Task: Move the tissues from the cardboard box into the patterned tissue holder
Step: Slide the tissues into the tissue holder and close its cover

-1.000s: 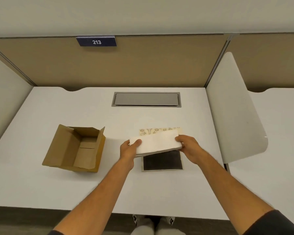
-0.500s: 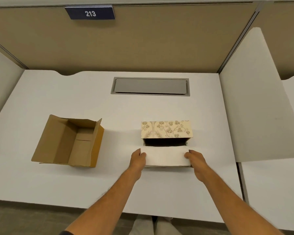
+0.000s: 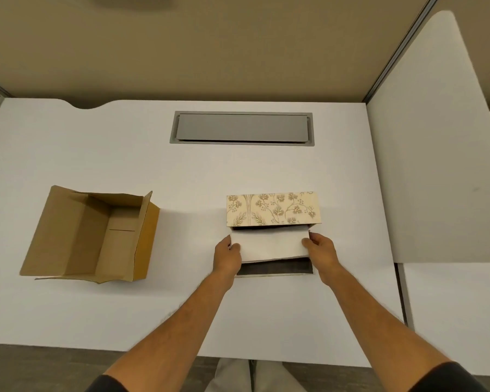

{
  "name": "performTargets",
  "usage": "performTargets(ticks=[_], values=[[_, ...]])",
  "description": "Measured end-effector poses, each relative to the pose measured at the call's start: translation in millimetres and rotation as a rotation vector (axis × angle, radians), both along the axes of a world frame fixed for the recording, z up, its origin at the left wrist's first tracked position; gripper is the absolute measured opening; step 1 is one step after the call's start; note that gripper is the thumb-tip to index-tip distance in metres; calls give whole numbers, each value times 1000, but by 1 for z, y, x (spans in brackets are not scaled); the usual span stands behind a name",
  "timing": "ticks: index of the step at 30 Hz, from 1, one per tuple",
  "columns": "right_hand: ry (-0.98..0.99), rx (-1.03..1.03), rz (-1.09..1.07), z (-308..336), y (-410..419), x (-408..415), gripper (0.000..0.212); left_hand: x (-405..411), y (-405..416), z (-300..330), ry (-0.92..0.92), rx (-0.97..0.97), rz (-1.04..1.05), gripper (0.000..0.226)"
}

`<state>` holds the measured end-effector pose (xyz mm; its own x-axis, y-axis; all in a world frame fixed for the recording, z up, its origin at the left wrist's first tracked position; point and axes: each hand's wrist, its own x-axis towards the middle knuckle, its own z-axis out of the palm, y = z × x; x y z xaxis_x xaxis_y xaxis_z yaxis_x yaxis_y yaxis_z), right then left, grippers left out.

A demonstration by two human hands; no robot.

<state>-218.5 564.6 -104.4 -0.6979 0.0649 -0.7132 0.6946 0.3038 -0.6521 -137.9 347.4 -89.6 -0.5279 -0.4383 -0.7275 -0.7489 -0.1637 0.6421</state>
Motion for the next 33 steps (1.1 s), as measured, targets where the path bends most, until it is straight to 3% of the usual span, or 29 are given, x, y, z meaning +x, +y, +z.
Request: performTargets(ticks=[12, 17, 21, 23, 27, 33], values=[[-15, 89, -71, -13, 4, 11, 29, -5, -2, -4, -34, -149, -16, 48], [-2, 95, -83, -15, 4, 13, 20, -5, -1, -4, -15, -173, -65, 45], [-14, 93, -56, -12, 5, 11, 26, -5, -2, -4, 10, -165, -103, 34], [48, 111, -76, -5, 7, 7, 27, -5, -2, 1, 37, -168, -72, 22], [306, 137, -237, 24, 8, -15, 17, -8, -9, 14, 102, -214, 98, 36], [446, 140, -140, 56, -1, -53, 20, -31, -21, 43, 300, -176, 176, 44]])
